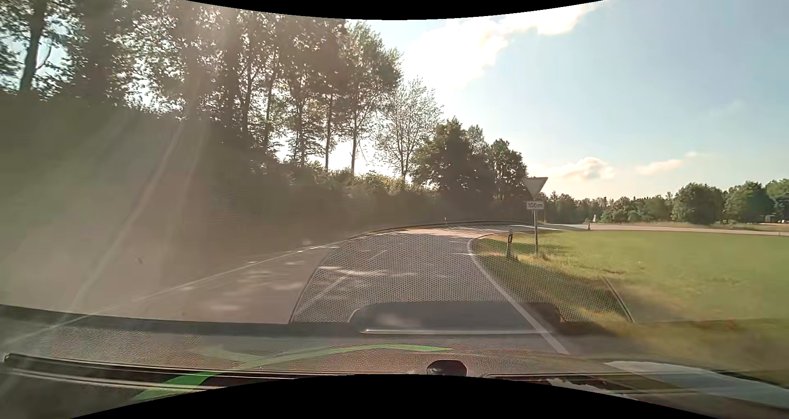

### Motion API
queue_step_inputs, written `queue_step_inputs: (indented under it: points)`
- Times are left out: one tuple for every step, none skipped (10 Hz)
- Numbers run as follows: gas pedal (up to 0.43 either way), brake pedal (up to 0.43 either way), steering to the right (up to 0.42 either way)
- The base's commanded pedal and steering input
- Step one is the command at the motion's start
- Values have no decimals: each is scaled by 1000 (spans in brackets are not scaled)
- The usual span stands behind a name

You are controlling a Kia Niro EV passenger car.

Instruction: Follow the waypoints while adhering to traffic rules and regulations

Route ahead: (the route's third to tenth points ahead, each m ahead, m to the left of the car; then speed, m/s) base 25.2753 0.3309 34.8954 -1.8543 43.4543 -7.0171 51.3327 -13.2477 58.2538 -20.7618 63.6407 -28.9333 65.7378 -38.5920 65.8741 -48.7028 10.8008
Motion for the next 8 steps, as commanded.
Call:
queue_step_inputs:
  points:
    - [0,0,21]
    - [0,0,30]
    - [0,0,38]
    - [0,0,40]
    - [0,0,40]
    - [0,0,40]
    - [0,0,41]
    - [0,0,42]
